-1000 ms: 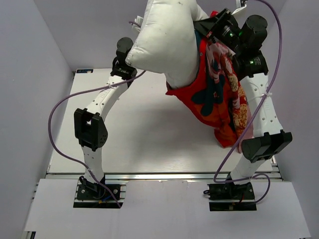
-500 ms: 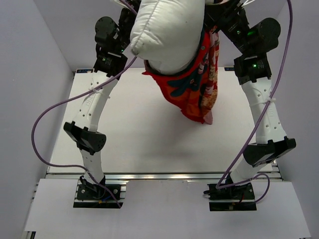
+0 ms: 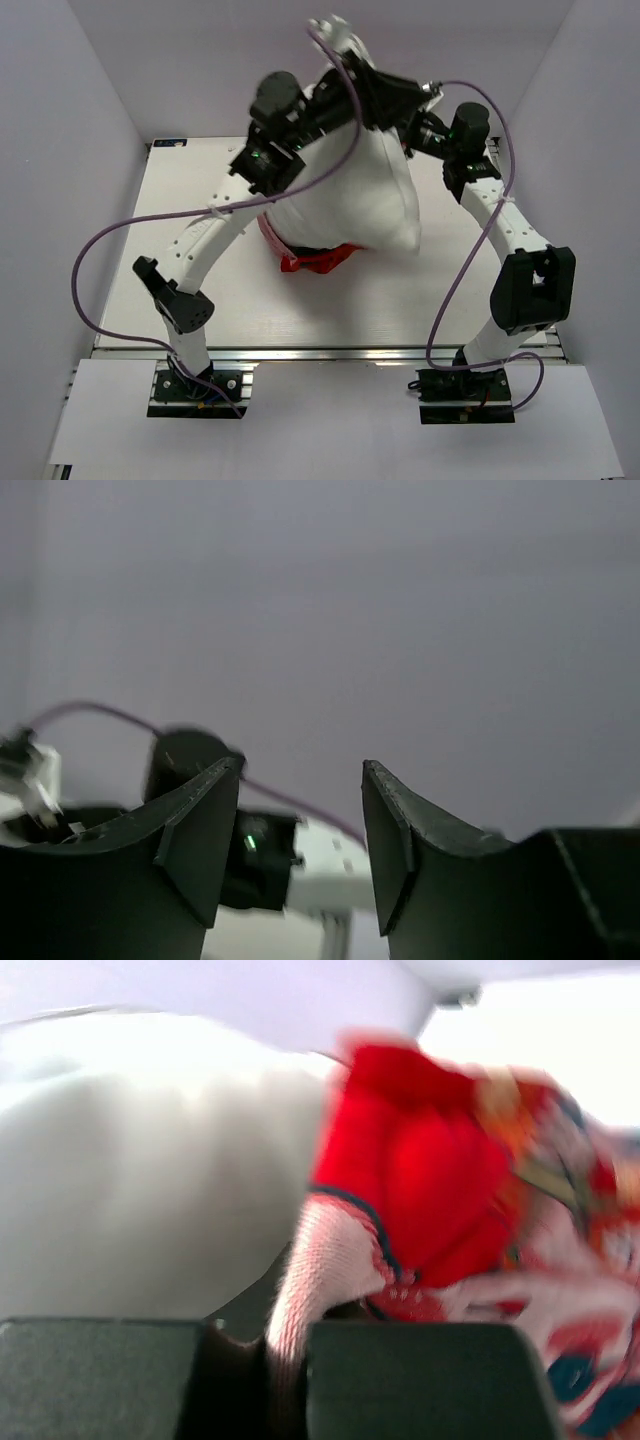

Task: Put the pillow into the pillowcase

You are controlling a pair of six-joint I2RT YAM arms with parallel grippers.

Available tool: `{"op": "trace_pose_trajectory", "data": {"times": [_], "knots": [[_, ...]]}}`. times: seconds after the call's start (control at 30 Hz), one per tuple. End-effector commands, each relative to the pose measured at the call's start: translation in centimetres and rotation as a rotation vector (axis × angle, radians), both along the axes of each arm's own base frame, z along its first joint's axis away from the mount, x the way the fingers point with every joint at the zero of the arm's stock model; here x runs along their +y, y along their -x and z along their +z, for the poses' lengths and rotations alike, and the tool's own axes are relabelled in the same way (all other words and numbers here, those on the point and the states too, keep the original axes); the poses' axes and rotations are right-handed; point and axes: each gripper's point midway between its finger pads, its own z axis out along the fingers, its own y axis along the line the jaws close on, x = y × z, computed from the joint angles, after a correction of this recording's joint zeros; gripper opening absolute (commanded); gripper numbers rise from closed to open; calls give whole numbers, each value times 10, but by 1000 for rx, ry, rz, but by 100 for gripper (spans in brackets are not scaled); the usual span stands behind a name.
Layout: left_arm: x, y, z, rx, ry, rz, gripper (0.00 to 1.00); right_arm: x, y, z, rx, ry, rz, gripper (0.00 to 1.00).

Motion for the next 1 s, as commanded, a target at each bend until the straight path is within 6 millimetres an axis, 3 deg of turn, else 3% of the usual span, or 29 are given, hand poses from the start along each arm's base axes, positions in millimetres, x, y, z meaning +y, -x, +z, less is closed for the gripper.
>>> {"op": "trace_pose_trajectory", "data": {"times": [0.0, 0.03, 0.07, 0.1, 0.17, 0.23, 0.4, 0.43, 0.5, 0.57, 0.63, 0.67, 0.77, 0.87, 0.97], "knots": [[-41, -5, -87, 135, -135, -106, 62, -34, 41, 36, -281, 4, 49, 0], [-43, -5, -92, 129, -120, -114, 62, -50, 35, 10, -213, 15, 20, 0], [-46, -7, -106, 160, -129, -119, 62, -56, 39, 3, -200, 19, 20, 0], [-50, -10, -132, 198, -163, -120, 62, -68, 36, -5, -195, 23, 0, 0], [-53, -16, -156, 222, -201, -110, 62, -74, 36, -28, -143, 21, -2, 0], [-57, -26, -184, 265, -244, -102, 62, -95, 23, -40, -111, 16, -57, 0], [-63, -56, -214, 311, -270, -83, 61, -112, 6, -51, -81, 5, -93, 0], [-63, -61, -198, 287, -249, -78, 61, -113, 2, -52, -70, -1, -102, 0], [-64, -70, -188, 279, -242, -72, 62, -116, -7, -50, -69, -5, -128, 0], [-68, -76, -156, 230, -198, -76, 62, -118, -15, -54, -46, -8, -154, 0], [-68, -76, -137, 216, -181, -83, 63, -119, -20, -56, -32, -10, -165, 0], [-65, -72, -109, 177, -135, -86, 63, -120, -21, -58, -24, -10, -169, 0], [-52, -63, -81, 169, -82, -76, 64, -121, -25, -60, -12, -11, -180, 0], [-35, -56, -64, 155, -58, -61, 64, -122, -28, -63, 8, -18, -195, 0], [-27, -53, -67, 172, -80, -51, 64, -124, -33, -67, 30, -16, -211, 0]]}}
